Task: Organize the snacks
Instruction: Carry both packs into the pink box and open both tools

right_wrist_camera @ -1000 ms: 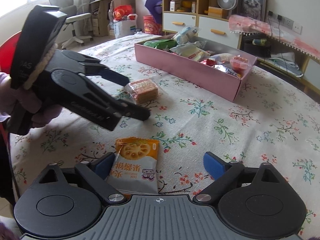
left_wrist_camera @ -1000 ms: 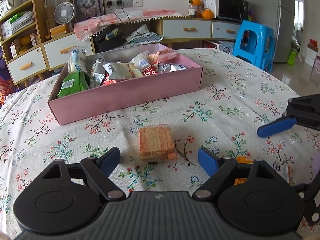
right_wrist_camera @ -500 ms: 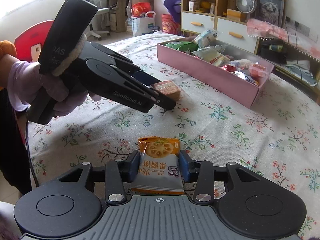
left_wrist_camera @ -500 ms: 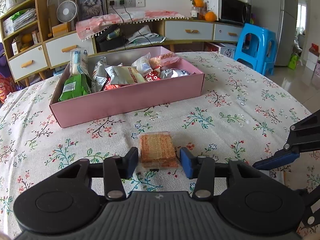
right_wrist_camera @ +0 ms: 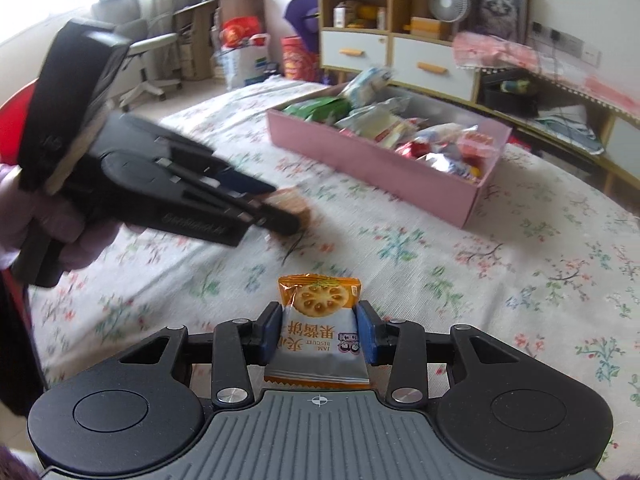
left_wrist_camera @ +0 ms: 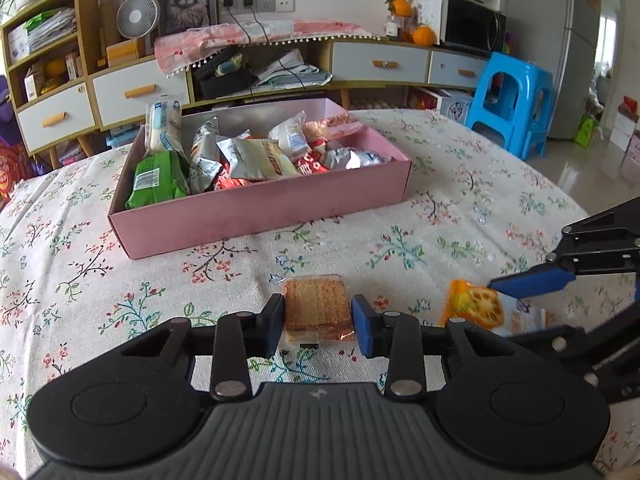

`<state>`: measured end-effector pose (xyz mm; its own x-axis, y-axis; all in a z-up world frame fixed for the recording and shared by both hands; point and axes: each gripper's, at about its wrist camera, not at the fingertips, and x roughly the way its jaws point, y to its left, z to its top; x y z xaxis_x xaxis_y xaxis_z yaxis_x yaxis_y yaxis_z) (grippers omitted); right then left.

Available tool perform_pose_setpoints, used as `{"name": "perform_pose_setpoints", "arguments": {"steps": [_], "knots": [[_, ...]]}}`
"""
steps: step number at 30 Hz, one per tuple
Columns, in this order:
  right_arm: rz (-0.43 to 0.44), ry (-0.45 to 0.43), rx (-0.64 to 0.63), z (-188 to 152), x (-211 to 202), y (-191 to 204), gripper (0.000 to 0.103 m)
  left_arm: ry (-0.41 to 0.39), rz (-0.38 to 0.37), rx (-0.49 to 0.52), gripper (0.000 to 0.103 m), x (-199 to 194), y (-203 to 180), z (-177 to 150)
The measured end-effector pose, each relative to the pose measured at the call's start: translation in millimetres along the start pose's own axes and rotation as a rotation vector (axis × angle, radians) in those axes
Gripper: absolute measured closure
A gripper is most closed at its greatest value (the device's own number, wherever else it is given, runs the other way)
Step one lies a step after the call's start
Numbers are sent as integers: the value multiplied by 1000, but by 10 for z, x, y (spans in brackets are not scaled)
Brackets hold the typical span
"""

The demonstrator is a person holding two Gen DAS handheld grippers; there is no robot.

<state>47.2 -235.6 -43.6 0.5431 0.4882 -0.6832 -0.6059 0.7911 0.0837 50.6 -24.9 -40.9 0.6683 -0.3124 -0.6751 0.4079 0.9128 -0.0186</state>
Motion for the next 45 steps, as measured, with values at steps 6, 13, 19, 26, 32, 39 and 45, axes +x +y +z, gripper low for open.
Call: {"name": "perform_pose_setpoints", "arguments": {"steps": [6,13,19,26,32,39,45], "knots": [[-33,-28,105,205,18,-115,65,-22,-13,-51,70,-77,96,133],[-83,-64,212,428,48,-270,65,-53,-19,-115,70,-116,218,304],[-126,-102,336,657,106,-451,65,-80,-1,-183,70,-91,392,459],[-161,-138,484,912,260,-714,65,-87,14,-320,70,14,596,631],[-138,-153,653,1042,478,-985,65,-60,-13,-322,70,214,653,879],[-122,-128,749,1077,707,-1081,65,-24,-73,-378,70,616,749,1129],[-124,-121,808,1046,794,-1185,64,2,-76,-402,70,934,776,1226]]}}
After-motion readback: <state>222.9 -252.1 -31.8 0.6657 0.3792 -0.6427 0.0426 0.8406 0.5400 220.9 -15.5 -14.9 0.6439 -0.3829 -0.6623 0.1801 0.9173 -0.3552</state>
